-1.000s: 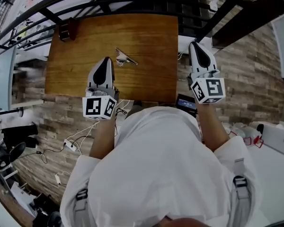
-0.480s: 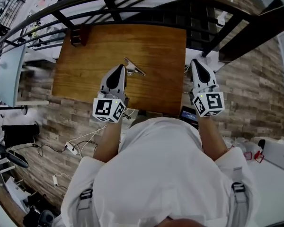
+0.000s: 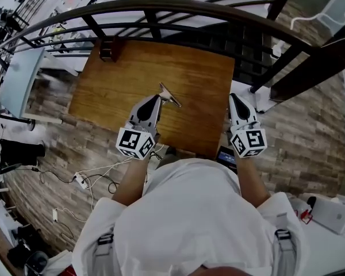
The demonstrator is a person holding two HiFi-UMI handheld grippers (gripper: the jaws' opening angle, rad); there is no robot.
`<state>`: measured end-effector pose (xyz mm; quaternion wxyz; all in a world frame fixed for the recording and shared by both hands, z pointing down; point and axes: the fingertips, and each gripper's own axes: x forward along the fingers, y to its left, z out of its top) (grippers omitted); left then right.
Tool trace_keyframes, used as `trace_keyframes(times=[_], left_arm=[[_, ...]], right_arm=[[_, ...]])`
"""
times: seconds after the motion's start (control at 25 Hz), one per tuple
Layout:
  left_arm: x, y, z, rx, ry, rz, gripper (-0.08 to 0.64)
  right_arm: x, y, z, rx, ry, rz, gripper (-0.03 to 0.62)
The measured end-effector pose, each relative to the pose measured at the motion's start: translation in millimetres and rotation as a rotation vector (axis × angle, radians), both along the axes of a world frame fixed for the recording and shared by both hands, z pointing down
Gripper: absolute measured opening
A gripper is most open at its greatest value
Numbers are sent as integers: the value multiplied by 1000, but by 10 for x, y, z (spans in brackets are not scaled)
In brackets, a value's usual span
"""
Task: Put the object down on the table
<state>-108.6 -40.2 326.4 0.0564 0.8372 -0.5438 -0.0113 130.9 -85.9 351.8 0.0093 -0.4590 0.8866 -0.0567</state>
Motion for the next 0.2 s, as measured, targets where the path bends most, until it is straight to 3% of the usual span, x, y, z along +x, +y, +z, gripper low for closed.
trace_keyframes(times=[0.2], left_arm=[[15,136,31,-31,20,-14,14]], right_arm=[[10,66,45,-19,-36,-30,26]])
